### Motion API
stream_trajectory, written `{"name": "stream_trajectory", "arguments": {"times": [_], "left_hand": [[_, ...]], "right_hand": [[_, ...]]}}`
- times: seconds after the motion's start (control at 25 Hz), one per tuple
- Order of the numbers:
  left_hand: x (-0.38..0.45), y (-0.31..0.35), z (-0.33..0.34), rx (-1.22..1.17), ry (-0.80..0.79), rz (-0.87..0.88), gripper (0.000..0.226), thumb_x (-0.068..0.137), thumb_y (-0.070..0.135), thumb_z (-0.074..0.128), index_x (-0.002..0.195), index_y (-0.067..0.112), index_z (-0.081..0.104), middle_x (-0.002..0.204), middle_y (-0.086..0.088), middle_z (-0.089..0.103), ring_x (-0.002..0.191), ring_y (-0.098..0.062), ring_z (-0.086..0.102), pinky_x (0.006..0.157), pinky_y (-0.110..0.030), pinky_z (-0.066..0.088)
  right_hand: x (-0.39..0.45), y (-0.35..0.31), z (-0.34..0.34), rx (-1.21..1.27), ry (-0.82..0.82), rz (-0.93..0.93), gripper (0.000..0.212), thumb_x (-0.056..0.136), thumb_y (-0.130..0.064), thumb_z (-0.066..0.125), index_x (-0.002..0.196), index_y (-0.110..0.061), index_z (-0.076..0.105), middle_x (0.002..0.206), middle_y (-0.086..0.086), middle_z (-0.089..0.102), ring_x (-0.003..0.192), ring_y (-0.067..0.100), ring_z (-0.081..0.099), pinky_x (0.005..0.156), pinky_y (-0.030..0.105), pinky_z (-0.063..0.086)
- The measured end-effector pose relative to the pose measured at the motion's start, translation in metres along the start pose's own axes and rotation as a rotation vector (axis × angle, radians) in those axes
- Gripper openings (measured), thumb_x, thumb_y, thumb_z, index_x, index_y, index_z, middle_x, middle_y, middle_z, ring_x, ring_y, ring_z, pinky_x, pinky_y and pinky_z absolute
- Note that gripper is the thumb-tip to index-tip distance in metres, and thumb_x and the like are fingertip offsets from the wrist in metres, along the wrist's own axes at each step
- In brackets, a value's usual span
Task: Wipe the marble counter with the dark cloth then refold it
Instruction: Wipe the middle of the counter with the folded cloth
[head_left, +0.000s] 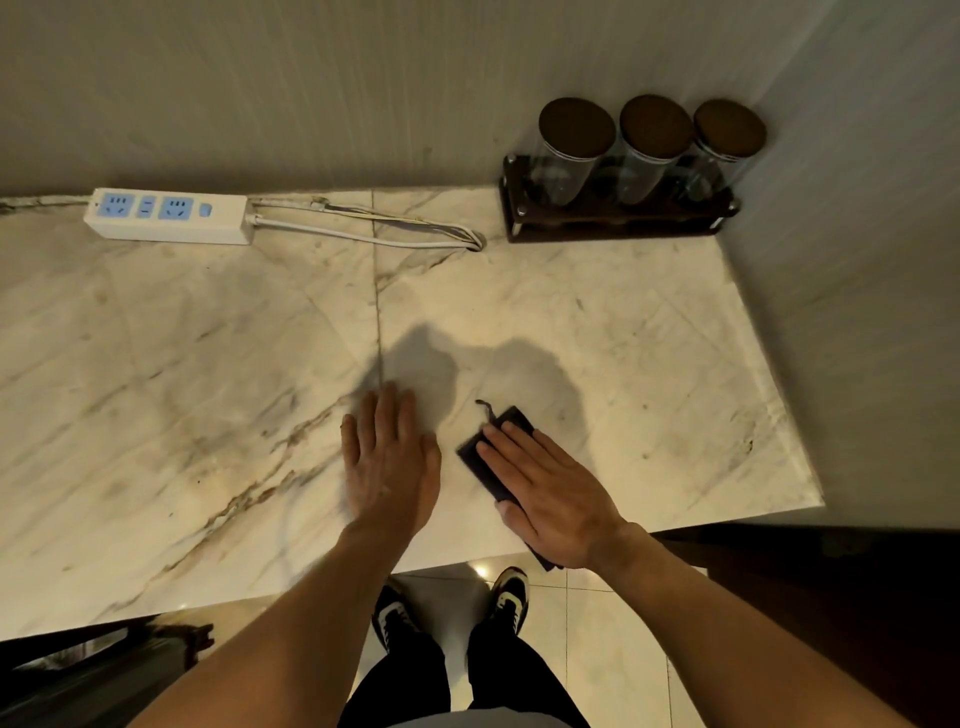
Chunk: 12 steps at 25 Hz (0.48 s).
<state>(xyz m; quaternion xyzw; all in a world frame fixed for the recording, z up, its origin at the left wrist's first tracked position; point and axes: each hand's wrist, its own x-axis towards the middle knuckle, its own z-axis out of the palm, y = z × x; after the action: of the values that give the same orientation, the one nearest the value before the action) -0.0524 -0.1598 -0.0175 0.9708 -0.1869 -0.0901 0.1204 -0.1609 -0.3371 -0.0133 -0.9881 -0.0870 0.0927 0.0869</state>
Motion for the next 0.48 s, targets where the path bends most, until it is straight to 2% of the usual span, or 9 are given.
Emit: {"name": "stream_trajectory", "arguments": {"times": [0.24, 0.36, 0.48], "left_hand": [[0.002, 0.006, 0.009, 0.047, 0.009, -0.058, 0.059, 0.095, 0.041, 0.030, 0.147, 0.012, 0.024, 0.158, -0.011, 0.022, 0.146, -0.030, 0.011, 0.119, -0.050, 0.007], [0.002, 0.008, 0.008, 0.063, 0.014, -0.075, 0.059, 0.094, 0.041, 0.029, 0.145, 0.012, 0.029, 0.156, -0.011, 0.027, 0.145, -0.030, 0.015, 0.118, -0.049, 0.008], [0.003, 0.009, 0.008, 0.051, 0.054, -0.069, 0.058, 0.091, 0.039, 0.034, 0.140, 0.008, 0.041, 0.150, -0.014, 0.039, 0.141, -0.034, 0.026, 0.116, -0.052, 0.016]], "right_hand": [[0.016, 0.026, -0.009, -0.010, -0.040, -0.063, 0.061, 0.096, -0.036, 0.035, 0.151, -0.017, 0.018, 0.159, 0.001, 0.009, 0.147, 0.017, 0.005, 0.119, 0.039, 0.008], [0.029, 0.039, -0.014, -0.019, -0.048, -0.066, 0.062, 0.096, -0.037, 0.034, 0.151, -0.017, 0.015, 0.159, 0.001, 0.007, 0.147, 0.017, 0.003, 0.119, 0.040, 0.008], [0.043, 0.053, -0.017, -0.015, -0.044, -0.064, 0.061, 0.096, -0.037, 0.032, 0.151, -0.016, 0.015, 0.160, 0.002, 0.009, 0.147, 0.018, 0.004, 0.119, 0.040, 0.009]]}}
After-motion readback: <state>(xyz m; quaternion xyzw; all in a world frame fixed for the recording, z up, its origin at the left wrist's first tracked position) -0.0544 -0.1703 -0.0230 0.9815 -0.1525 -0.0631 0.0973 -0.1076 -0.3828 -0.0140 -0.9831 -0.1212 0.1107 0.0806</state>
